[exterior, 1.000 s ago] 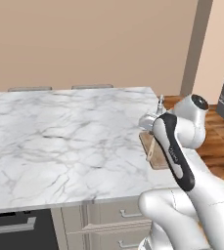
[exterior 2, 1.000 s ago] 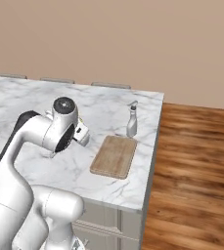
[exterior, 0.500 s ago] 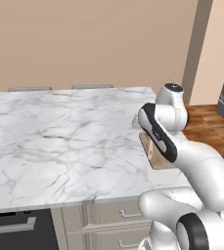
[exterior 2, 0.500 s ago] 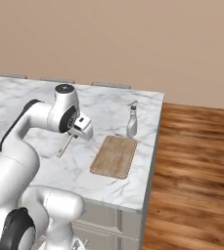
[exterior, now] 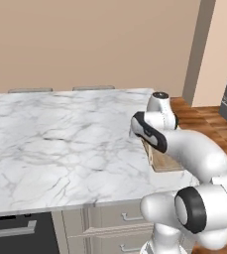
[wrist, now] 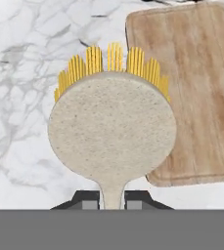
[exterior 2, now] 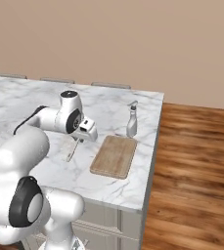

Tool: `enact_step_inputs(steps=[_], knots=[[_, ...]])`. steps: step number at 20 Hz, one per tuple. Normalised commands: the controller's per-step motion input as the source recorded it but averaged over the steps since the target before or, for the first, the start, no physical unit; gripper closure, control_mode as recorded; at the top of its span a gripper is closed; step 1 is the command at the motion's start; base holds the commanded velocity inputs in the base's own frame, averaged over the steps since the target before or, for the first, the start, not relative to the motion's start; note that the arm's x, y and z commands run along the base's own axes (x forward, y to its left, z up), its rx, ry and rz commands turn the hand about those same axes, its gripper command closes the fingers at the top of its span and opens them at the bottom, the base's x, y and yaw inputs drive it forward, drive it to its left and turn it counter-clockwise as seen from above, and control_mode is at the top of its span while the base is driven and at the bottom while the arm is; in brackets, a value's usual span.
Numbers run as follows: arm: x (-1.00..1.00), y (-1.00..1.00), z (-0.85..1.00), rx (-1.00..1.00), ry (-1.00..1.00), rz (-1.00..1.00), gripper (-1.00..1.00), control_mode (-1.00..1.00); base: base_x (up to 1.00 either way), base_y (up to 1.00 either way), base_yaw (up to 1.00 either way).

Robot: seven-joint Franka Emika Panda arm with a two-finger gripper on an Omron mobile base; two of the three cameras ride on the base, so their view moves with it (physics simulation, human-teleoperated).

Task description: Grab the spray bottle from the cabinet, then place it next to the cutting board for sanitizing. Then grab the dish brush from the countertop next to the sink and place it next to the cutting board.

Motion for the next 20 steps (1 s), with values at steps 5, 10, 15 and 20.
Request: enact_step_inputs(steps=[5, 10, 15, 20], knots=[[0.61, -0.02, -0.62, -0.05, 0.06, 0.11, 1.0, -1.0, 0.0, 0.0, 0.0], [0.54, -0.01, -0.58, -0.04, 0.11, 0.11, 1.0, -1.0, 0.0, 0.0, 0.0], [0.34, -0.02, -0.45, -0.01, 0.08, 0.1, 1.0, -1.0, 0.0, 0.0, 0.0], [0.23, 0.0, -0.39, -0.01, 0.02, 0.05, 1.0, -1.0, 0.0, 0.0, 0.0]])
